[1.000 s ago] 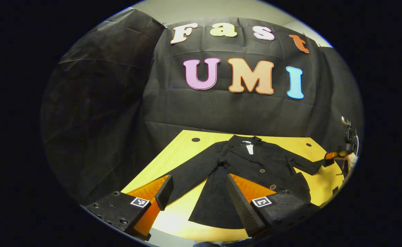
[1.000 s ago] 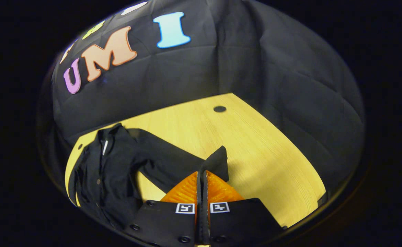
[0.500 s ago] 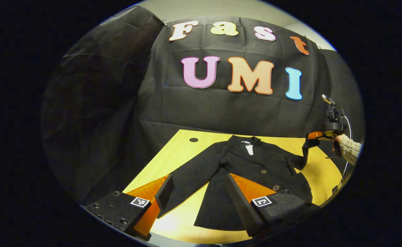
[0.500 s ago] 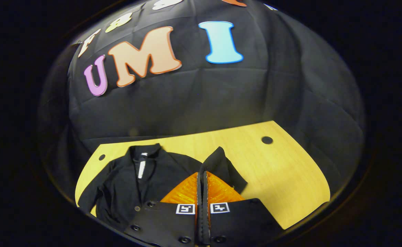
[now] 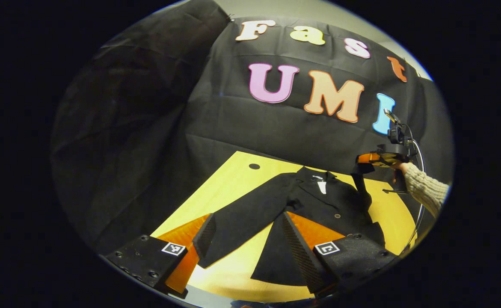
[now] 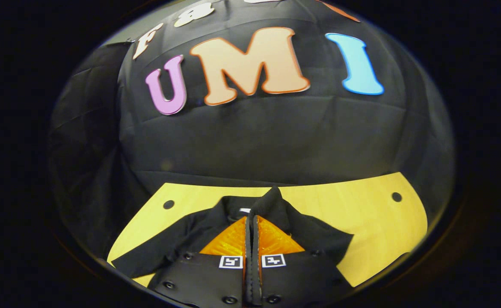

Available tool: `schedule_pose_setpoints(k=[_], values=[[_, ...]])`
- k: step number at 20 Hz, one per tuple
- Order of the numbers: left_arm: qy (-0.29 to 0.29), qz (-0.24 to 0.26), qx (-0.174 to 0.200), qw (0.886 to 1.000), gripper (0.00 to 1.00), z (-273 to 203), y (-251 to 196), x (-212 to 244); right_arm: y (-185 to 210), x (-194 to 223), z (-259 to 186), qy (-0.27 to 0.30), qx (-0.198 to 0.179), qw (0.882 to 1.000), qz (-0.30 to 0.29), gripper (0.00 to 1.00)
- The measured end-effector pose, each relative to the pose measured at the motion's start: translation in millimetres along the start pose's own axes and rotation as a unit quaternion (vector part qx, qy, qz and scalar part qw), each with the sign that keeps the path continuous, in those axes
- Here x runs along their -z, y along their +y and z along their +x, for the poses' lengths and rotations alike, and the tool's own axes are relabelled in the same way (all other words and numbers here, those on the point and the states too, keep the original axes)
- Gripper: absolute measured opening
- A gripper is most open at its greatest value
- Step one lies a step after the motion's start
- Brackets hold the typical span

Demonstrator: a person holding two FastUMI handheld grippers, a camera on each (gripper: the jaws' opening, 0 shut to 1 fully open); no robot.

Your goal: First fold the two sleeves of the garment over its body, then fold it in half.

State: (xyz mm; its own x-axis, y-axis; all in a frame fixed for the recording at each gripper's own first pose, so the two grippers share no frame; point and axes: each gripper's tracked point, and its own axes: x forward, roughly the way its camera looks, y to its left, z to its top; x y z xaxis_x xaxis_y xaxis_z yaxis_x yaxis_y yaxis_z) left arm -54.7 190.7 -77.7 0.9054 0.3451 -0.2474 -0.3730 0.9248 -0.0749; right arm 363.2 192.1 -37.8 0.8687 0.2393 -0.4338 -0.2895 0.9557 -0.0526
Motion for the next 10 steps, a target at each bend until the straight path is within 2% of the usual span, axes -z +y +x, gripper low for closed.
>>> schedule_pose_setpoints(k=[2,3,5,8,10], values=[[0.011,-0.022,-0.013,1.000,0.94,2.7,15.7,4.7,41.5,2.6,14.2,0.006,-0.028,0.999,-0.018,0.05],[0.015,-0.030,-0.019,0.999,0.94,3.5,23.6,7.6,61.2,3.9,21.7,0.010,-0.041,0.999,-0.028,0.01],[0.024,-0.040,-0.030,0.998,0.94,8.2,35.5,14.0,99.8,8.9,38.4,0.022,-0.063,0.997,-0.045,0.02],[0.038,-0.037,-0.040,0.998,0.95,15.7,50.7,21.7,150.5,31.5,58.3,0.045,-0.100,0.991,-0.072,0.02],[0.046,-0.028,-0.044,0.998,0.95,21.4,57.8,24.8,172.4,50.8,73.4,0.065,-0.110,0.987,-0.094,0.02]])
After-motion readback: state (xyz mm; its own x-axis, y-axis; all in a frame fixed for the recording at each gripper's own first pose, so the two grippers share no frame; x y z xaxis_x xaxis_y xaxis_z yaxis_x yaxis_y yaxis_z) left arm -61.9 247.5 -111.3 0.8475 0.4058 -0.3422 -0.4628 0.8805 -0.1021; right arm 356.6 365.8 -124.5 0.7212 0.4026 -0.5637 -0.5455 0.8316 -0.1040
